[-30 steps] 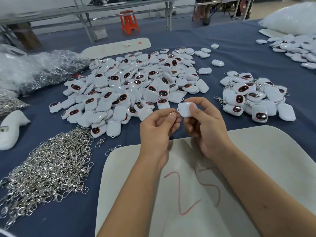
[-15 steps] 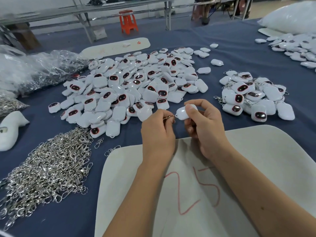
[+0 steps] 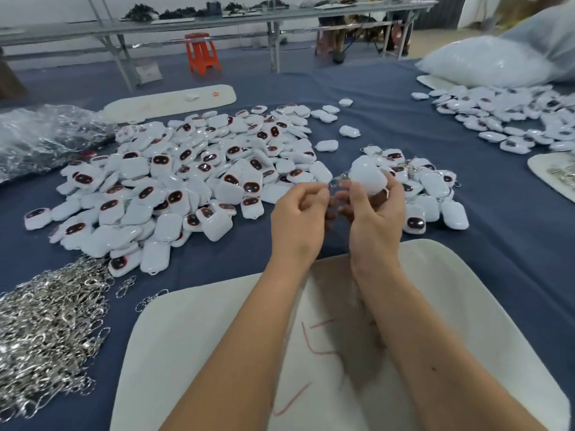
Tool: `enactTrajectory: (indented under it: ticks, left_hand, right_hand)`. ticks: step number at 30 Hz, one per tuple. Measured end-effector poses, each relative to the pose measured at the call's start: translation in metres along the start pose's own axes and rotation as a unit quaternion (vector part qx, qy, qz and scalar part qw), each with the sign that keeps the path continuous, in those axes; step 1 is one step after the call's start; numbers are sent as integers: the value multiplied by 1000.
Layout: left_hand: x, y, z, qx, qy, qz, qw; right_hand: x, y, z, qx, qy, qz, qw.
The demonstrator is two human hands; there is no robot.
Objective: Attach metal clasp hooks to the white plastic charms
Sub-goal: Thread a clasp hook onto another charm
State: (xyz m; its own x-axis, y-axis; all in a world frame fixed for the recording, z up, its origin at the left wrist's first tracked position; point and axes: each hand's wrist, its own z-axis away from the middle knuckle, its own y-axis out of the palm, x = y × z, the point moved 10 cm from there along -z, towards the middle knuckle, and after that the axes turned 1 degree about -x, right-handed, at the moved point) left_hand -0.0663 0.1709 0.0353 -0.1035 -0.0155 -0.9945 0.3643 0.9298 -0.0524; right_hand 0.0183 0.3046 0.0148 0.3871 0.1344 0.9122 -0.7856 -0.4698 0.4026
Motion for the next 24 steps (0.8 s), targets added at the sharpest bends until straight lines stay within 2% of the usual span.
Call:
enactTrajectory:
  ticks: [2,4,8,11,14,18,22,24]
  left_hand:
    - [4,10,-4,-1,-10,15,1000]
    - [15,7,-4,-20,-21,-7,1000]
    - [28,-10,2,-57,-22,-48,997]
    - [22,-28,5,-82,-9,-98,992]
    - [11,-53,7,-97,24,-173,980]
    - [-2,-105,15,-133,49,-275,951]
    - [-3,-172,26,-178,8,-355,918]
    - [-4,-205,34,-202,-8,-393,897]
  right_hand:
    - [-6,-3,-7,8,34,-24,999]
    - [-11,-6,-8,7,49,9,999]
    - [-4,1,-1,31,-6,82,996]
    - [3,14,9,72,-78,207,973]
    - [11,41,32,142,-172,339,914]
    - [6,92,78,273,-252,437,819]
    - [-22,148,136,426,-252,515,700]
    - [-31,171,163,476,-233,517,673]
